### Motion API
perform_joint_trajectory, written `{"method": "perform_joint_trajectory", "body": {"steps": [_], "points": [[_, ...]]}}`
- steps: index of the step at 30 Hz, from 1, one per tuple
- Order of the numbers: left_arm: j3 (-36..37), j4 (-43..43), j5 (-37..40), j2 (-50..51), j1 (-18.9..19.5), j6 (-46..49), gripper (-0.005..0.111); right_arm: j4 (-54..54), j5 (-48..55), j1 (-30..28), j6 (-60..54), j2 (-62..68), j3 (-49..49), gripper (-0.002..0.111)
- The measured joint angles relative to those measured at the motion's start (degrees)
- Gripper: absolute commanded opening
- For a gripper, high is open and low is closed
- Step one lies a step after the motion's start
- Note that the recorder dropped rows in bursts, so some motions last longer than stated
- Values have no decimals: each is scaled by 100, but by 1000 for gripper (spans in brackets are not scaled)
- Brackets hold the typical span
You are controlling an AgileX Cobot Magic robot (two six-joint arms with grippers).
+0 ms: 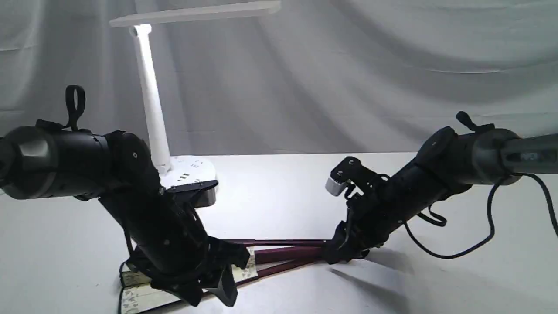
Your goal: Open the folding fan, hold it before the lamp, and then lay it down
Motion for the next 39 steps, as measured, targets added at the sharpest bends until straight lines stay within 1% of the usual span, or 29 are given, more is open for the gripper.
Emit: {"method": "perform_joint_trajectory", "body": {"steps": [5,10,17,21,25,27,29,32,35,39], "points": [[0,213,-161,0,0,-64,53,22,610,0,-21,0,0,41],[0,623,-527,0,0,-490,53,22,1028,0,2,-130,0,41],[0,747,-951,0,0,-875,53,22,1733,0,350,-463,0,41],[0,746,-963,0,0,-1014,53,168,1575,0,407,-490,0,41],[93,770,-939,0,0,-1112,53,1083,969,0,454,-490,0,41],[268,954,-1029,0,0,-1379,53,1614,829,0,562,-490,0,41],[464,1169,-1138,0,0,-1665,53,1936,823,0,655,-490,0,38],[734,1312,-1438,0,0,-2033,52,1975,968,0,731,-502,0,32],[812,1336,-1647,-13,0,-2190,52,1780,1178,0,740,-502,0,24],[827,1215,-1753,-88,0,-2215,52,1376,1303,0,781,-502,0,19]]}}
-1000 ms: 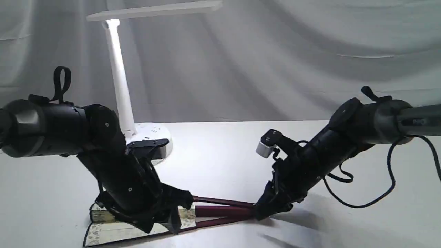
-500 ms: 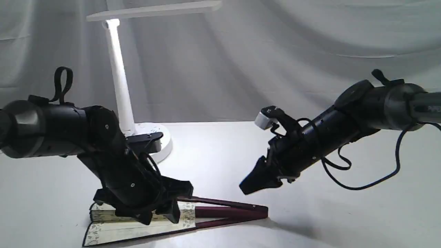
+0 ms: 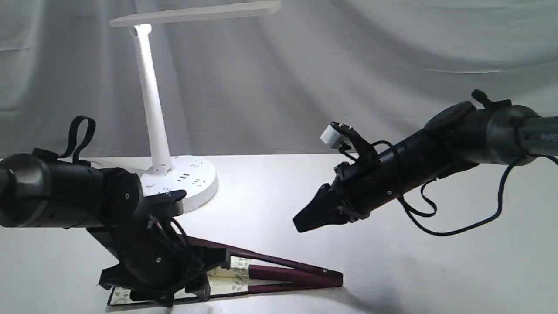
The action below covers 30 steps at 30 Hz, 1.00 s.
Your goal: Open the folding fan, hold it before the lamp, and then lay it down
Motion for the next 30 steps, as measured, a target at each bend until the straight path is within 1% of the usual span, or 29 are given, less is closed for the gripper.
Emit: {"method": "perform_joint_trajectory", "body": {"steps": [2,5,7,12,18,24,30], "points": [[20,-25,-26,-133,0,-4,52,-55,0,0,0,0,0,19],[25,226,-259,-362,0,-151,52,-97,9,0,25,0,0,19],[25,550,-418,-441,4,-466,52,-108,32,0,81,0,0,19],[25,1358,-503,-346,13,-1192,52,-121,81,0,277,0,0,19],[25,1435,-589,-67,28,-1366,52,-141,286,0,478,0,0,19],[25,1465,-664,105,28,-1388,52,-488,334,0,903,0,0,19],[25,1481,-836,135,28,-1068,52,-730,344,0,1252,0,0,19]]}}
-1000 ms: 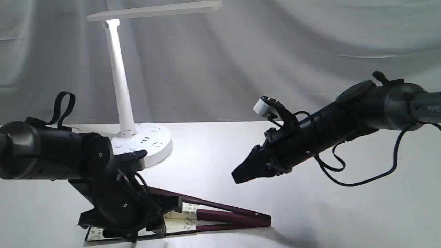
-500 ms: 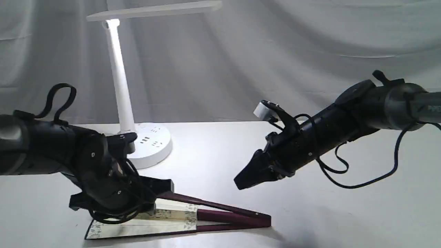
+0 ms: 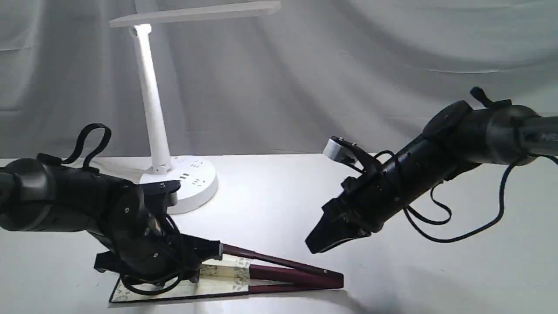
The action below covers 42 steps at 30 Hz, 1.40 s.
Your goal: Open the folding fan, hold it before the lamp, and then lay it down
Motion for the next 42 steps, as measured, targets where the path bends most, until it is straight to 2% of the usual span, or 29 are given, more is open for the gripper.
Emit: {"method": "perform_joint_trajectory", "body": {"steps": [11,18,22,29,37,42], "points": [[0,0,-668,229,-190,251,52,-13,0,0,70,0,0,19],[0,13,-1268,314,-486,263,52,-36,-84,0,84,0,0,19],[0,3,-1342,328,-591,263,52,-36,-170,0,182,0,0,20],[0,3,-957,42,-591,263,52,-13,-209,0,734,12,-353,38],[0,3,-456,-681,-591,263,52,-45,34,0,1476,380,-1149,39],[0,3,254,-1003,-591,263,52,-58,269,0,2013,881,-1612,39]]}}
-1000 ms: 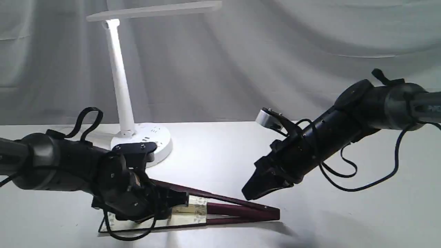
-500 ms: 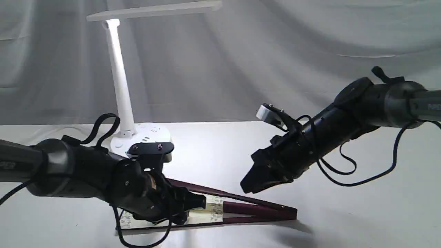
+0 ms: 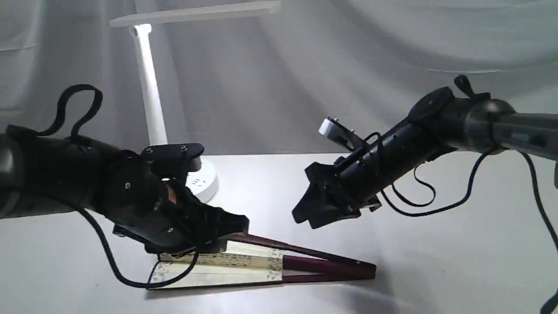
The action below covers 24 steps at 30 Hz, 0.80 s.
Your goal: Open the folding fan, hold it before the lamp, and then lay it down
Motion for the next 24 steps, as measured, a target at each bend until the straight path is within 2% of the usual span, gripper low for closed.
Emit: {"method": "perform_joint_trajectory", "body": {"steps": [6,18,24], "points": [[21,0,617,-320,0,0,52,-70,50,22,140,314,-386,39],[691,15,713,-868,0,0,52,-247,-561,519,-157,665,-529,39],[903,-2,750,-1035,0,0,52,-236,-1009,539,-179,712,-529,39]]}}
